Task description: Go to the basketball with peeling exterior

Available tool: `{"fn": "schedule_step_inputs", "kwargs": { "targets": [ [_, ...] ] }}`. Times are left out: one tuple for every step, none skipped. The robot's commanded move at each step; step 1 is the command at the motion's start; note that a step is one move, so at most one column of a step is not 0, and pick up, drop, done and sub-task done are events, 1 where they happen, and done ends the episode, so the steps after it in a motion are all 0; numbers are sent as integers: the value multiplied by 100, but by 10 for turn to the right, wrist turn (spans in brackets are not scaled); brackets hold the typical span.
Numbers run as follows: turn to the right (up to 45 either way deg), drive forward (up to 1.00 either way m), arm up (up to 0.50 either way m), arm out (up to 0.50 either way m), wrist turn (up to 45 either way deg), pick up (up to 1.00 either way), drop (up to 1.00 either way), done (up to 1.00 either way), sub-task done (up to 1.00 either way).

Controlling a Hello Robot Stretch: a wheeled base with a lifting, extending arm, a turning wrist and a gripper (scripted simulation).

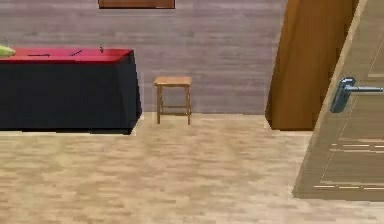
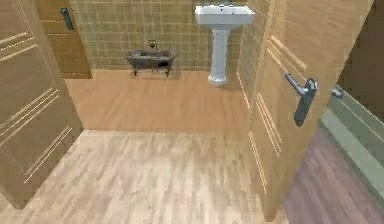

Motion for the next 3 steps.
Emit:
{"fn": "schedule_step_inputs", "kwargs": {
  "targets": [
    [0,10,0,0,0,0,0,0,0],
    [450,0,0,0,0,0,0,0,0],
    [330,0,0,0,0,0,0,0,0]
  ]
}}
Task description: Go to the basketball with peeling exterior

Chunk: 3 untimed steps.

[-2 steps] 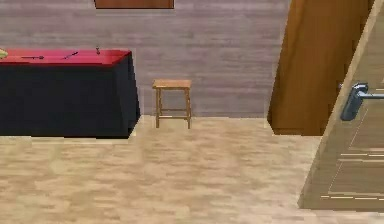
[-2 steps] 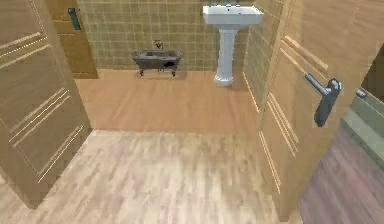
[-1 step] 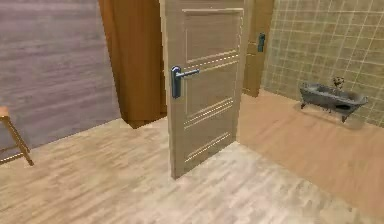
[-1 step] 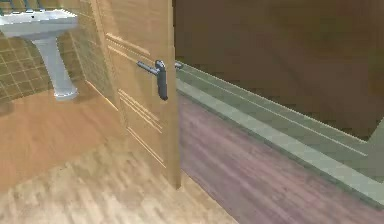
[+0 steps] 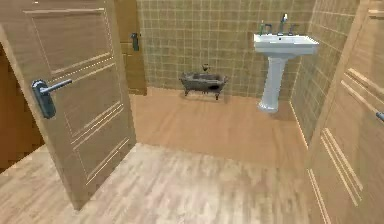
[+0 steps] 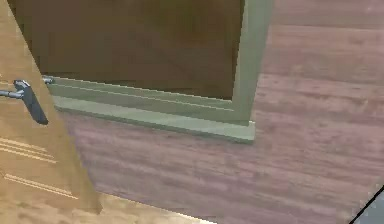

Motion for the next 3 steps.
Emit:
{"fn": "schedule_step_inputs", "kwargs": {
  "targets": [
    [0,100,0,0,0,0,0,0,0],
    [0,100,0,0,0,0,0,0,0],
    [-240,0,0,0,0,0,0,0,0]
  ]
}}
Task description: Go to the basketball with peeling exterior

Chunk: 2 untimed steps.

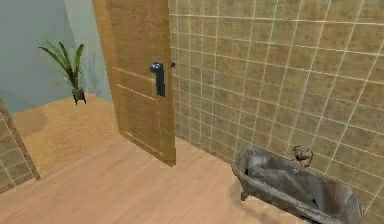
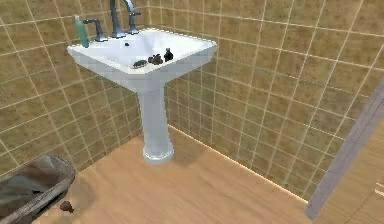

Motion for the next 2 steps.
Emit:
{"fn": "schedule_step_inputs", "kwargs": {
  "targets": [
    [0,40,0,0,0,0,0,0,0],
    [-450,0,0,0,0,0,0,0,0]
  ]
}}
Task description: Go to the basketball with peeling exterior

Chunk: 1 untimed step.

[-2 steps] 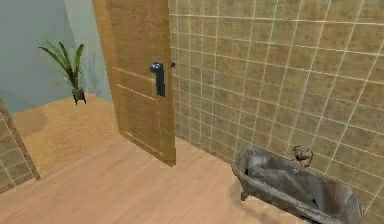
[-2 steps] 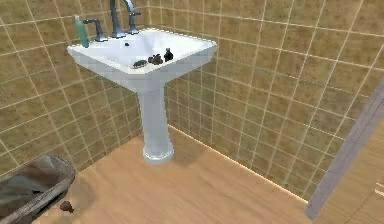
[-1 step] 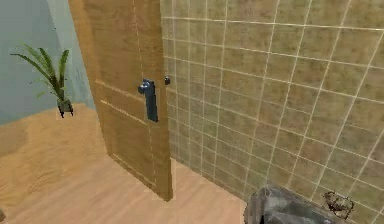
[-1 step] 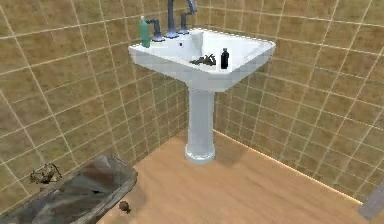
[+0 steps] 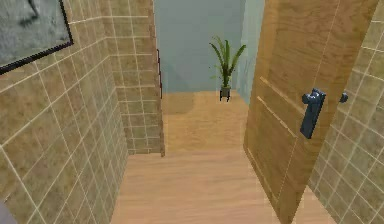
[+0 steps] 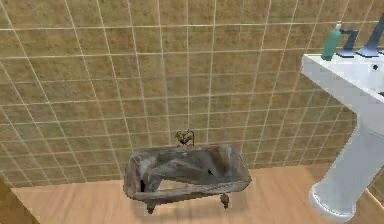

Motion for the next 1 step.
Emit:
{"fn": "schedule_step_inputs", "kwargs": {
  "targets": [
    [0,15,0,0,0,0,0,0,0]
  ]
}}
